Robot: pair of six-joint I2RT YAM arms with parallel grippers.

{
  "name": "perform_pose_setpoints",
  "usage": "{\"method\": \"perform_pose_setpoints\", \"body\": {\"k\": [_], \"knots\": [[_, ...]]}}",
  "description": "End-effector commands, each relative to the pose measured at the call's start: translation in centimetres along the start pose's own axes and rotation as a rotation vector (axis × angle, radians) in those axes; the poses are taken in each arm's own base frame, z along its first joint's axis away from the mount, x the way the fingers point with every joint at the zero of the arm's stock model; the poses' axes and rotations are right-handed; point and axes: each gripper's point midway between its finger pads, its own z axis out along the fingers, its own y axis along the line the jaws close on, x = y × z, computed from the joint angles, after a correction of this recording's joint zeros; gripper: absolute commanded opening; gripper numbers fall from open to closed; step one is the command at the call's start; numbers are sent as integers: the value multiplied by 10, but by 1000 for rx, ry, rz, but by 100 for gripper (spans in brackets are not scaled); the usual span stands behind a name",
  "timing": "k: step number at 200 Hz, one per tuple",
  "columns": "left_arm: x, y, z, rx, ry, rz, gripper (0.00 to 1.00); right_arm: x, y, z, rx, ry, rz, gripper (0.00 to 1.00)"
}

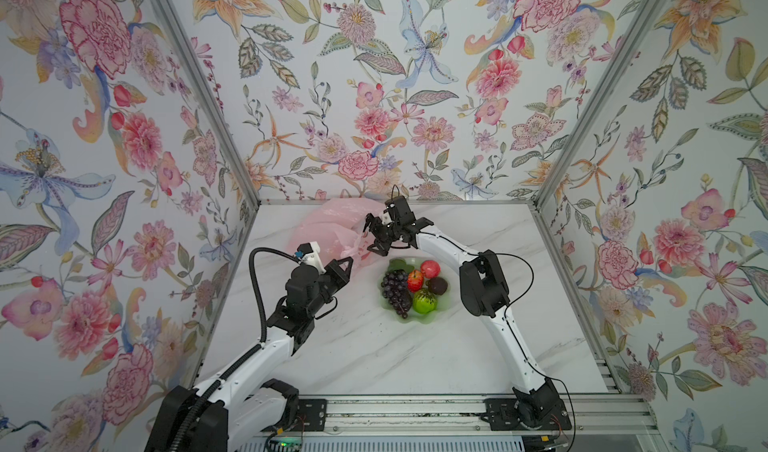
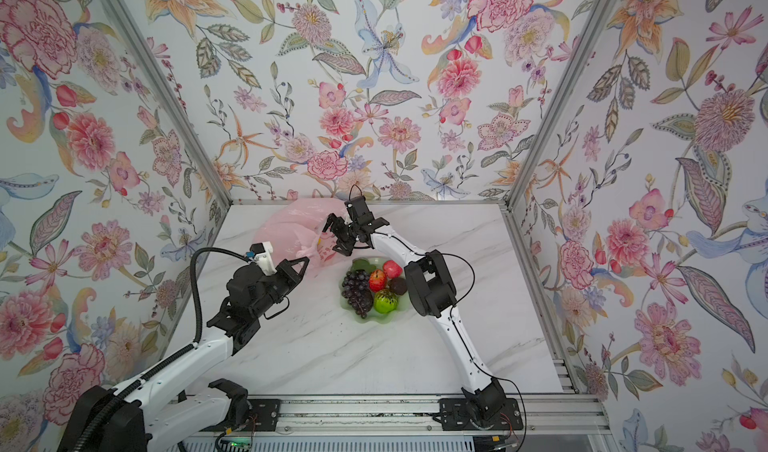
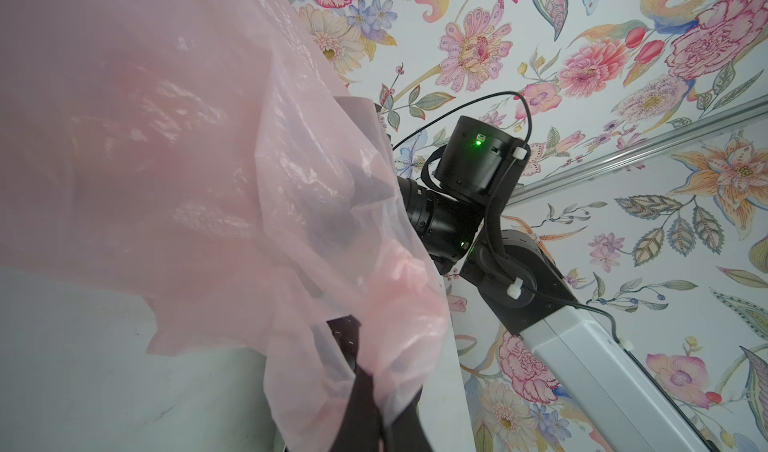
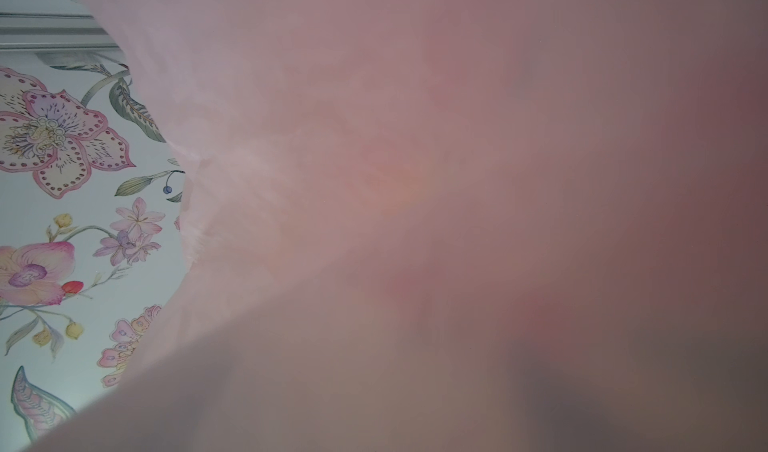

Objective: Place the fruits into the plastic bag
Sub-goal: 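Open the right gripper to drop the mango and withdraw upward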

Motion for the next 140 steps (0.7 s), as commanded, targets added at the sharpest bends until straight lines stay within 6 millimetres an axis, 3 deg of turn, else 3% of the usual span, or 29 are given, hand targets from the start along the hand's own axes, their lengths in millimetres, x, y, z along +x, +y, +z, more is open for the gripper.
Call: {"method": "perform_pose_setpoints", "body": {"k": [1, 140], "knots": [[-1, -9, 1, 33, 0, -5, 0, -4, 18, -17, -2, -25, -59, 99], [-7, -2, -5, 35, -14, -25, 0, 32, 32, -69, 158, 15, -360, 99]]}}
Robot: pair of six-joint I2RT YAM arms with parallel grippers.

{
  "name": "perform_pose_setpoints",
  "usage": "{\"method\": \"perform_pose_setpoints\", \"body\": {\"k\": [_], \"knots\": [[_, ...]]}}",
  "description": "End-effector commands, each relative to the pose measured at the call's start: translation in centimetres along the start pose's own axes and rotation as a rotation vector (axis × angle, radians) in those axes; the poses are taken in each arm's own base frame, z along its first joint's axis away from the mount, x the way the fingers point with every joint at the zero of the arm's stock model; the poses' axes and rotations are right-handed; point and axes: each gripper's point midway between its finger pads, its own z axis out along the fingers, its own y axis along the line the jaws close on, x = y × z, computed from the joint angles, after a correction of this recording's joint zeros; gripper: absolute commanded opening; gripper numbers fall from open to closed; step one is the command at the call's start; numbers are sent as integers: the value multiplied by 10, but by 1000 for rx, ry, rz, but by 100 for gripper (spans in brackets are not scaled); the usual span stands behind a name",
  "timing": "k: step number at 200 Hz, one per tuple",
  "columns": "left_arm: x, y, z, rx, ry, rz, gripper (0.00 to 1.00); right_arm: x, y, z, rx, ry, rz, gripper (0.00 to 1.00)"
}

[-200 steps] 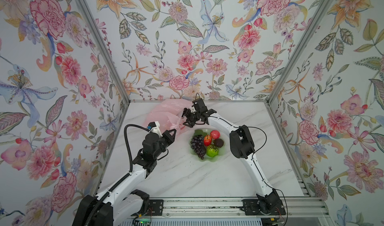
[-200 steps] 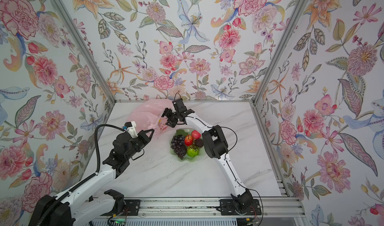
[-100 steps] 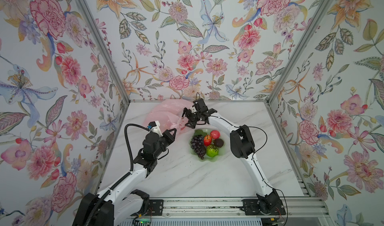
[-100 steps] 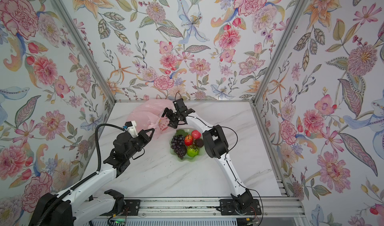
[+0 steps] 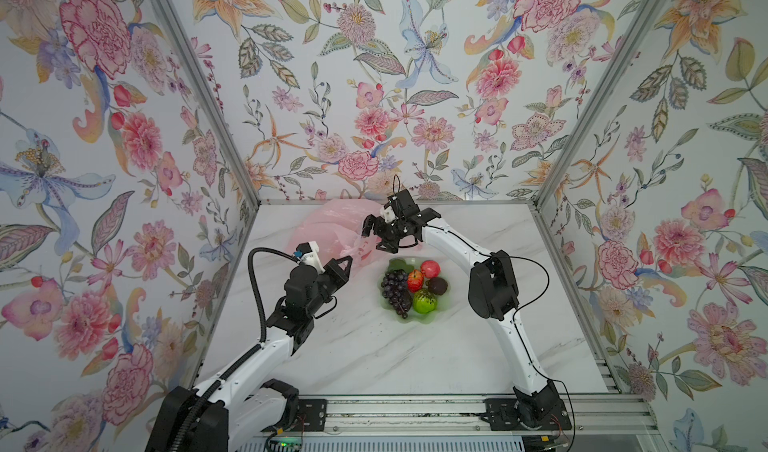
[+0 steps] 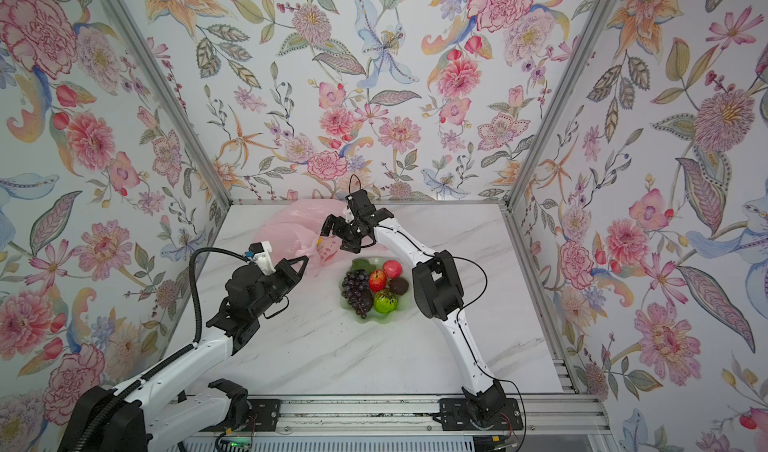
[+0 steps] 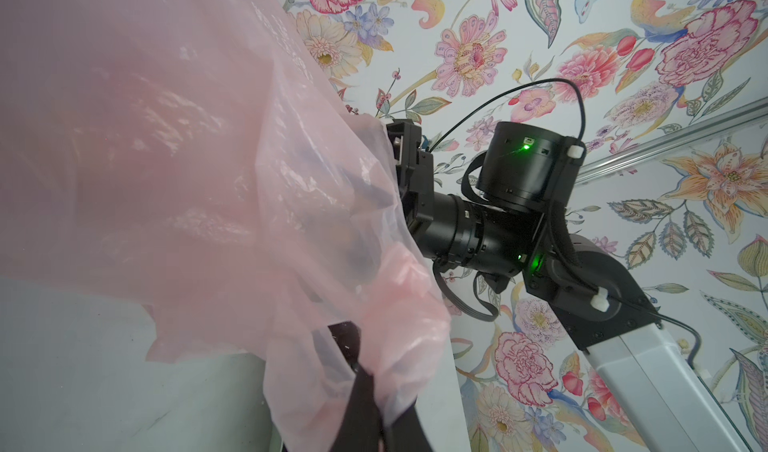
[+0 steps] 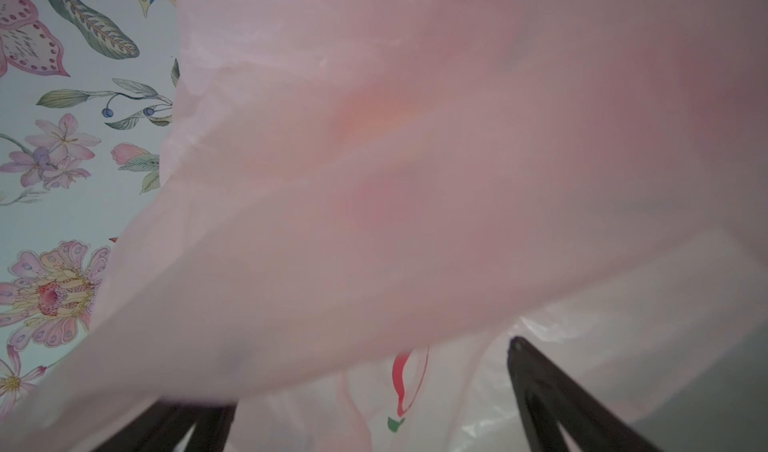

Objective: Place the fruits into the plastic bag
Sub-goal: 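Open the right gripper to drop the mango and withdraw upward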

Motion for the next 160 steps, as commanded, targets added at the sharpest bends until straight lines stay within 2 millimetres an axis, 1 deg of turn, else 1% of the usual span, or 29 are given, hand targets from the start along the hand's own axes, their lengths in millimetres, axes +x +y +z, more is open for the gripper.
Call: {"method": "perform_pose_setpoints", "body": {"k": [1, 25, 26, 28, 36, 94, 127, 160], "knots": [[-1, -2, -4, 28, 2, -12, 0, 4, 20, -28, 33, -22, -113, 99], [-2, -3, -5, 29, -5, -13, 0, 7, 18, -44, 84, -27, -179, 99], [-2, -2, -5, 28, -5, -13, 0, 13, 23, -41, 83, -18, -193, 99], [-2, -2, -5, 27, -5, -14, 0, 18, 26, -41, 86, -11, -206, 99], [-2, -1, -6, 27, -6, -15, 0, 23, 28, -45, 105, -9, -239, 99], [-4, -1, -4, 23, -12, -17, 0, 38, 30, -89, 255, -28, -451, 99], [-4, 3, -5, 15, -19, -22, 0, 44, 28, -113, 333, -44, -552, 99], [-4, 4, -5, 13, -24, -30, 0, 43, 18, -135, 479, -83, -666, 99]]}}
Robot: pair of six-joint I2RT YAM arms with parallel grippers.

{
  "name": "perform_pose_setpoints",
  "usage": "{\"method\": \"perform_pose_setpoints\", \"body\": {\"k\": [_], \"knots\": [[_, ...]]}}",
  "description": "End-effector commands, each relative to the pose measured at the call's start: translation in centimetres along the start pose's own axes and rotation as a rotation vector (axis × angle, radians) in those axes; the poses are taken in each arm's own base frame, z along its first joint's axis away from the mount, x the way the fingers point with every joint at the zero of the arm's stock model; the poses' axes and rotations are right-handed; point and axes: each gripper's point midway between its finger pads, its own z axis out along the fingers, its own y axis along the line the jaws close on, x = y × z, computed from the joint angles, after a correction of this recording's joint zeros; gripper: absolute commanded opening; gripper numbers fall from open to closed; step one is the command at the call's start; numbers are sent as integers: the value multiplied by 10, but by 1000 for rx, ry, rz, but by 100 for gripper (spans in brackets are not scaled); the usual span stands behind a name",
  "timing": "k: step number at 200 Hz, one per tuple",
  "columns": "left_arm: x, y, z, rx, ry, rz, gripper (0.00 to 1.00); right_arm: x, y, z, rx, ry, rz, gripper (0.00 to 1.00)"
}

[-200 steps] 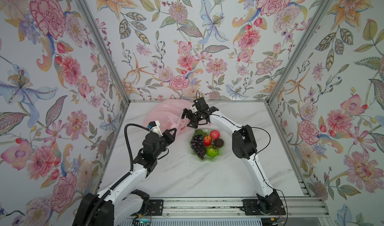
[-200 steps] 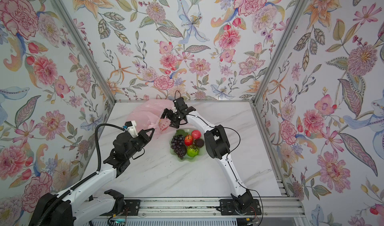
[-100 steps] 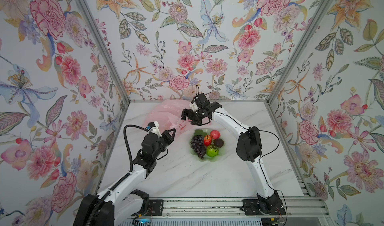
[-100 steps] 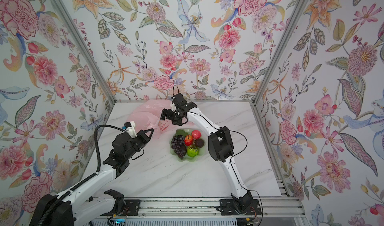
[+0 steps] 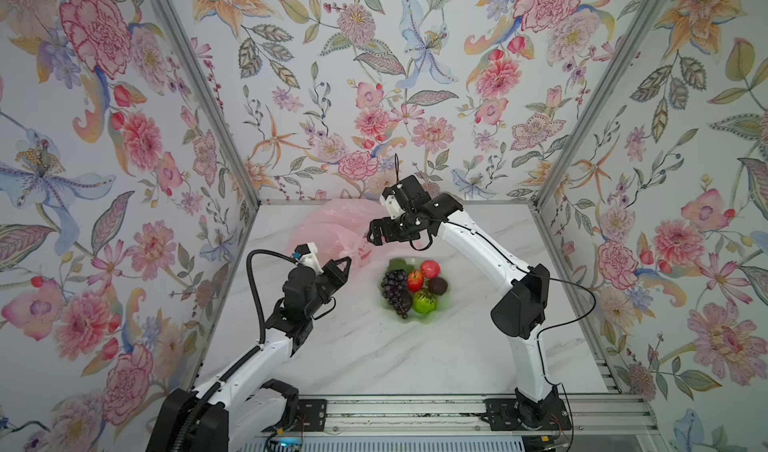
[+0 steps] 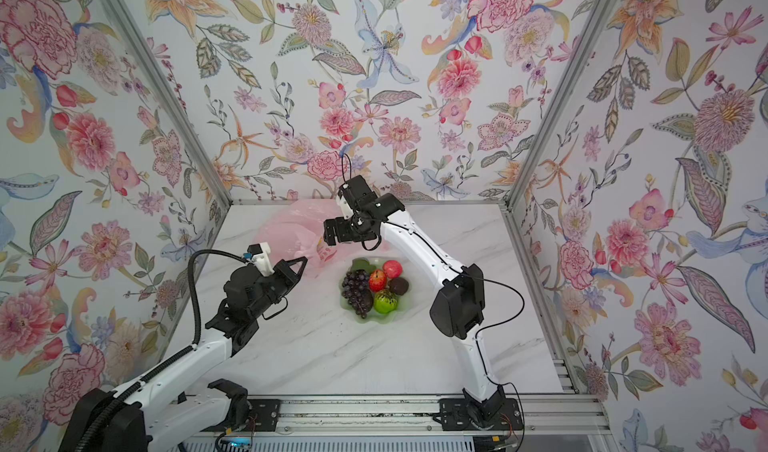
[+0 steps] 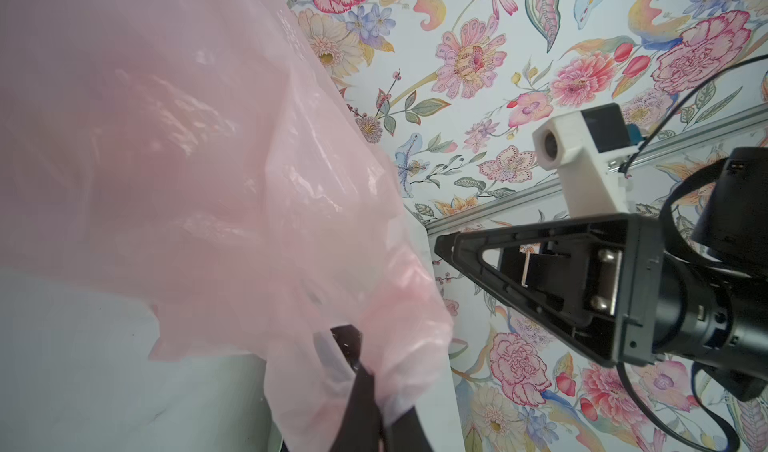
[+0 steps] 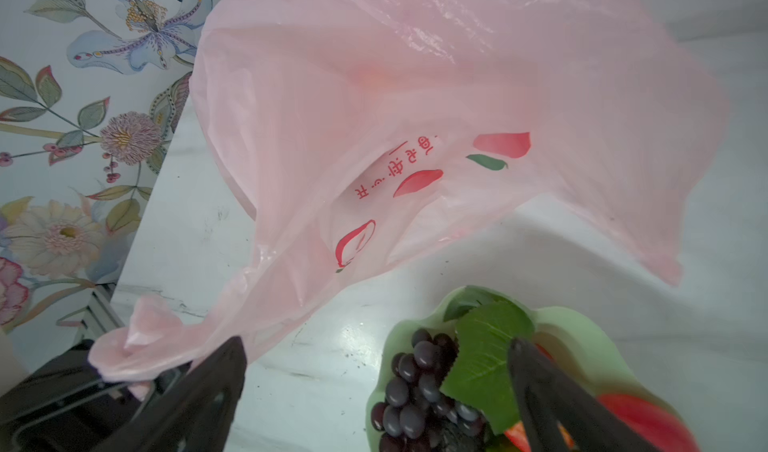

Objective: Place the fruits into the plastic bag
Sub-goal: 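Open the right gripper to drop the mango and withdraw upward, then lower the right gripper into the dish and grasp the large red apple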

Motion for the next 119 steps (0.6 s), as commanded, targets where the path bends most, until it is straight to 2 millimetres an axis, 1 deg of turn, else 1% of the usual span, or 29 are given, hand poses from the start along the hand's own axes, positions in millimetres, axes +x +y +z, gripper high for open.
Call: {"method": "perform_pose_setpoints", "body": {"k": [1, 23, 35, 53, 119], "knots": [[-4, 1, -2, 8, -25, -10, 0, 16, -20, -15, 164, 26, -125, 99], [-4, 4, -1, 0, -20, -9, 0, 21, -36, -27, 302, 12, -175, 99], [-2, 6, 0, -5, -14, -11, 0, 29, -44, -30, 342, 26, -183, 99], [-1, 6, 1, -5, -9, -13, 0, 42, -51, -31, 333, 55, -157, 99], [-1, 8, -2, -15, -16, -14, 0, 104, -81, -27, 250, 184, 10, 99]]}}
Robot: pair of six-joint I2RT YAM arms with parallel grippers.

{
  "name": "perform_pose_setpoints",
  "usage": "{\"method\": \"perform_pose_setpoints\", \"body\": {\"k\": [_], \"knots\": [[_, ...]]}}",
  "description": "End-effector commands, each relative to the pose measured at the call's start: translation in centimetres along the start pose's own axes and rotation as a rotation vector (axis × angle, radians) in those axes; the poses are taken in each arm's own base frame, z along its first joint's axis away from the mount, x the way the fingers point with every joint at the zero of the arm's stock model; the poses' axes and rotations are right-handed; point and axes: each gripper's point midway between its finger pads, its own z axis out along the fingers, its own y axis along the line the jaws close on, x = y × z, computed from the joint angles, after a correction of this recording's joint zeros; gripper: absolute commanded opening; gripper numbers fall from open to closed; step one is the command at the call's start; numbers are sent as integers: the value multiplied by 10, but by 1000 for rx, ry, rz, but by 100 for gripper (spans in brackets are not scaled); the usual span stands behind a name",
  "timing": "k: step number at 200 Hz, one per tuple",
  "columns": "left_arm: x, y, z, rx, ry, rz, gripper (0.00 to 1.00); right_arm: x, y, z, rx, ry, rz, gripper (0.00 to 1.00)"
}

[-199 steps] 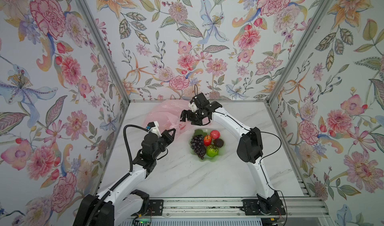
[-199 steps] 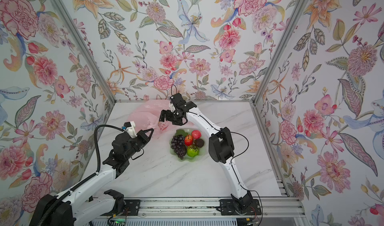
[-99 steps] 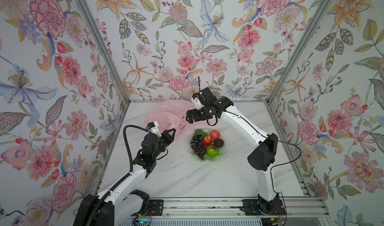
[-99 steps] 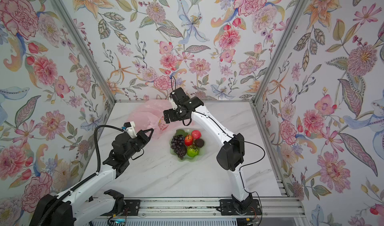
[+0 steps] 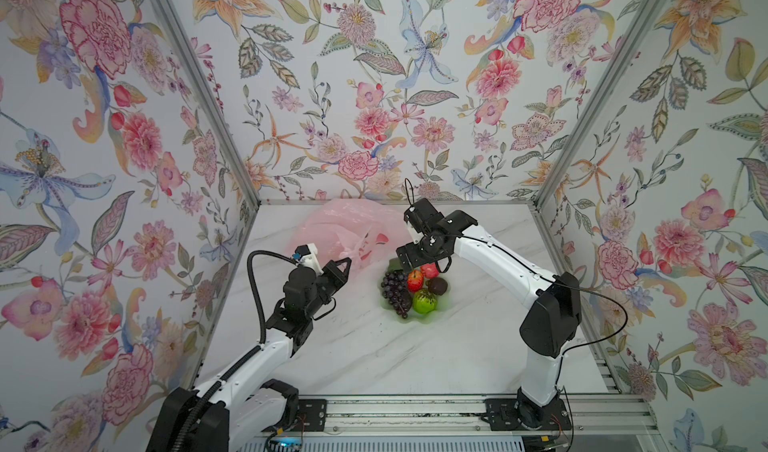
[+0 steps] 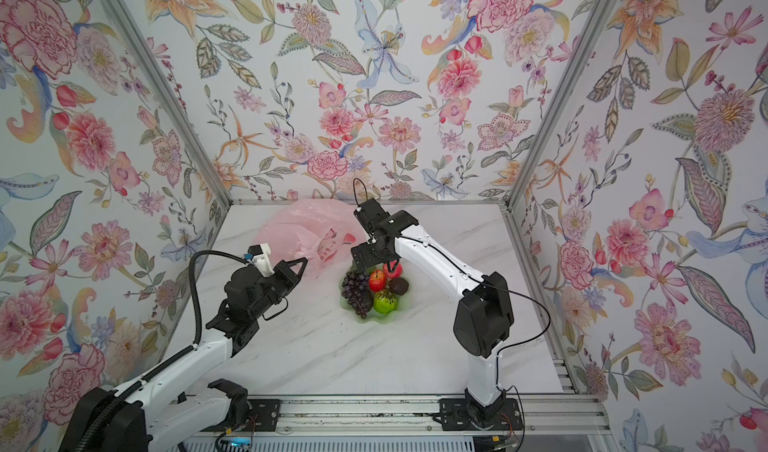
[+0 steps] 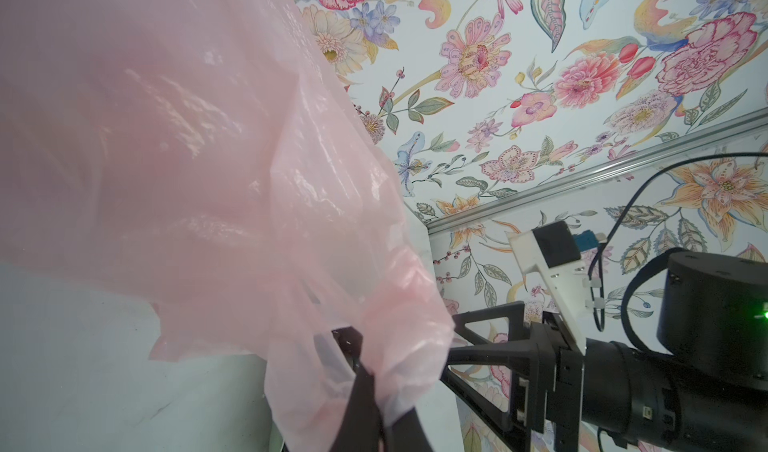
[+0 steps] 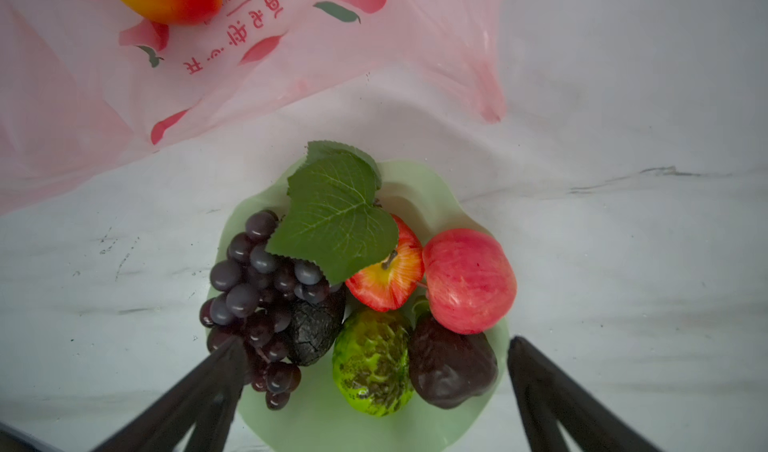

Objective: Place the fruits into the plastic bag
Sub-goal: 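Lower the right gripper into the dish and grasp the large red apple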

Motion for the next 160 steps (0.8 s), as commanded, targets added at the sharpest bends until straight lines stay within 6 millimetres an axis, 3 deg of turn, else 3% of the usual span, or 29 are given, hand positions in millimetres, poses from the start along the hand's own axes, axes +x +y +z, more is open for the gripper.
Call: {"method": "perform_pose_setpoints", "body": {"k": [1, 36, 41, 108, 160], "knots": [[-3, 4, -2, -5, -20, -5, 0, 15, -3, -5, -52, 15, 57, 99], [-3, 5, -2, -8, -16, -6, 0, 38, -4, 9, -91, 69, 99, 99], [-3, 4, -2, -6, -16, -6, 0, 35, -16, 11, -83, 66, 130, 99], [-2, 6, -4, -10, -19, -8, 0, 30, -43, 26, -79, 84, 201, 99], [-4, 5, -6, -9, -29, -11, 0, 18, -47, 44, -125, 103, 196, 99]]}}
